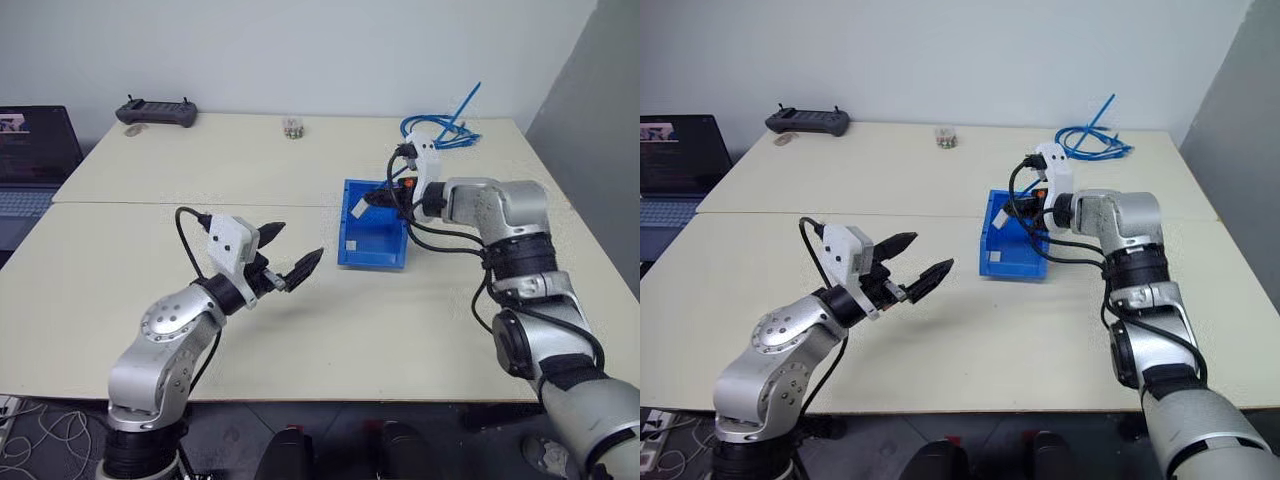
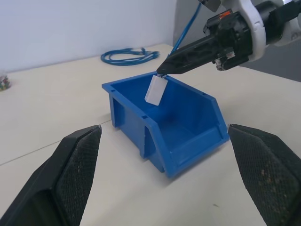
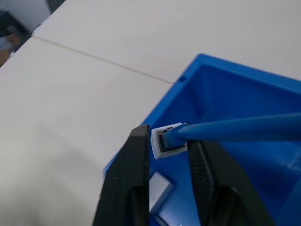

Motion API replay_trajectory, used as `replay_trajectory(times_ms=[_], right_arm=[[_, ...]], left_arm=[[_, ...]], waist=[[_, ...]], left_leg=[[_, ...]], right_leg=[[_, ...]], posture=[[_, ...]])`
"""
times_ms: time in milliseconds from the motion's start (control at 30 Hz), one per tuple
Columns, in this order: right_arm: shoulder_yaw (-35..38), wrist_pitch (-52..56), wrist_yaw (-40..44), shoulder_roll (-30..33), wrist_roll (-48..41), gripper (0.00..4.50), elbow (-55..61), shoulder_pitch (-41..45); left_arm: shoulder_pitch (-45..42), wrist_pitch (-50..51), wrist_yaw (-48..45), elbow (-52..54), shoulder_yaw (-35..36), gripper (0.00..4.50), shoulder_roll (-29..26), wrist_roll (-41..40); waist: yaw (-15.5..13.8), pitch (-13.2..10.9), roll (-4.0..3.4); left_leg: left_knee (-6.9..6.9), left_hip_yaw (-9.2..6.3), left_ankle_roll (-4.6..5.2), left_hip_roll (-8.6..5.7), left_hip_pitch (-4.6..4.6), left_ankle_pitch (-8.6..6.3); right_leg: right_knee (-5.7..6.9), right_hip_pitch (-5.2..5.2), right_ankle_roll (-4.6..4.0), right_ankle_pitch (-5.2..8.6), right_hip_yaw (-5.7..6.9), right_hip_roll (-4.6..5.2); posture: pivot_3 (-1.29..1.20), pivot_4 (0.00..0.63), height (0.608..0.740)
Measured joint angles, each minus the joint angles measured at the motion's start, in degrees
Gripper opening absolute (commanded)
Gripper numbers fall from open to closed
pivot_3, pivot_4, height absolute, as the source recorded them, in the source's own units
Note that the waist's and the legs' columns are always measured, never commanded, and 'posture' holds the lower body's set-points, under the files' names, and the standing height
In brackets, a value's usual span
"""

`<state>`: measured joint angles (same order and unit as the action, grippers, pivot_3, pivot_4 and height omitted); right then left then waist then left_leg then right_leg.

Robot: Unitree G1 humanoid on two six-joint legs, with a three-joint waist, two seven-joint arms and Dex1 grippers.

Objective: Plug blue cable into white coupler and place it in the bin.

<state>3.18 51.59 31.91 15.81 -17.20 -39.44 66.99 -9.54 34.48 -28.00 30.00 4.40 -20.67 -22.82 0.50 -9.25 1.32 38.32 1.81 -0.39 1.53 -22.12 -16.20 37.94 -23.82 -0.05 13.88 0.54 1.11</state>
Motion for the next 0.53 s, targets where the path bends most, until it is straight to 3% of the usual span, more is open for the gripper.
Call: replay_trajectory(times_ms=[267, 367, 533], right_arm=[[-0.11, -8.02, -1.89, 0.89, 3.84, 3.99, -9.34, 2.39], [-0.82, -7.25, -0.24, 3.79, 4.54, 3.99, -6.10, 1.45], [-1.83, -1.07, 3.35, 9.78, 2.61, 3.99, 15.59, -9.17]], left_arm=[[0.24, 0.05, 4.65, 0.63, -2.65, 4.50, 1.98, 1.63], [-1.11, 0.07, 7.03, -1.72, -2.03, 4.50, 2.91, 2.24], [-2.92, 0.07, 11.32, -6.27, -0.12, 4.50, 3.50, 4.16]], waist=[[0.00, -0.01, -0.01], [-0.21, -0.01, -0.03], [-0.38, -0.01, -0.01]], left_leg=[[-0.16, 0.00, -0.02, 0.06, -0.28, 0.02], [-0.14, -0.04, -0.02, 0.02, -0.35, 0.02], [-0.17, -0.13, -0.02, 0.04, -0.45, 0.01]], right_leg=[[0.02, -0.32, -0.02, -0.01, 0.00, 0.02], [0.00, -0.34, -0.02, -0.01, 0.05, 0.03], [-0.12, -0.34, -0.01, -0.01, 0.12, 0.04]], posture=[[0.00, 0.150, 0.740], [0.00, 0.150, 0.740], [0.00, 0.150, 0.740]])
